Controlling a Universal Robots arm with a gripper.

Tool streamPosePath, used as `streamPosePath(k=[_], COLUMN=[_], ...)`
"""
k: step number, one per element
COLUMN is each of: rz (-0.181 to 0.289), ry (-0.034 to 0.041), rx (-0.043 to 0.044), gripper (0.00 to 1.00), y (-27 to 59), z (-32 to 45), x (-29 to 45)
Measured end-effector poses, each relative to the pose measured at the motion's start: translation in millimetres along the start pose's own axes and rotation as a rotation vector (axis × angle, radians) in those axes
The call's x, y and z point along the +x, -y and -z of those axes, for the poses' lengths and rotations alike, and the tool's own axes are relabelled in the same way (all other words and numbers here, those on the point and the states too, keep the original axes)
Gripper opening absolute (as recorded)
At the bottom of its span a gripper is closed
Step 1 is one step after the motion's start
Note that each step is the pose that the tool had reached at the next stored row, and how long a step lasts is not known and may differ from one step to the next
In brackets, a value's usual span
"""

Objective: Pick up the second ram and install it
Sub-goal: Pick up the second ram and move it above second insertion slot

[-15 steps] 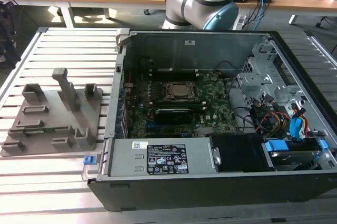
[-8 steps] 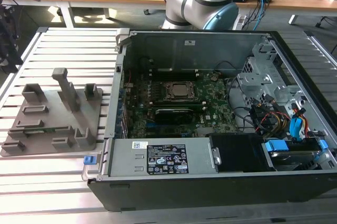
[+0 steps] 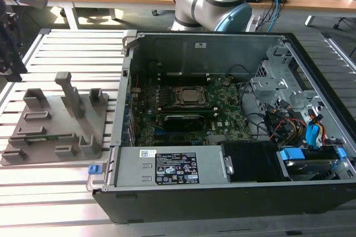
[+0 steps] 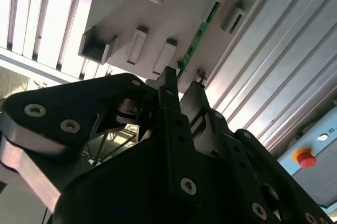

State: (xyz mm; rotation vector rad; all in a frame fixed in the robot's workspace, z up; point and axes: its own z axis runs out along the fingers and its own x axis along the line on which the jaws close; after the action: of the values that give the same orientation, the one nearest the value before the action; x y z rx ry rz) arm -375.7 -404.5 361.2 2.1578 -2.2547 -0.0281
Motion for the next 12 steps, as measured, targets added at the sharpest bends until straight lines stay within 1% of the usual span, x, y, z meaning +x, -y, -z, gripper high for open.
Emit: streamPosePath(k=[1, 4, 9, 12], rz=[0.0, 0.0, 0.0, 0.0], ry=[0.0, 0.0, 0.0, -0.0001], rx=[0.0, 0.0, 0.0, 0.0], gripper=[0.3, 0.3, 0.3, 0.3], y=[0.0, 0.2, 0.3, 0.4], z=[-0.6, -6.3, -11.3, -13.0], x=[0.0, 0.2, 0.3, 0.3])
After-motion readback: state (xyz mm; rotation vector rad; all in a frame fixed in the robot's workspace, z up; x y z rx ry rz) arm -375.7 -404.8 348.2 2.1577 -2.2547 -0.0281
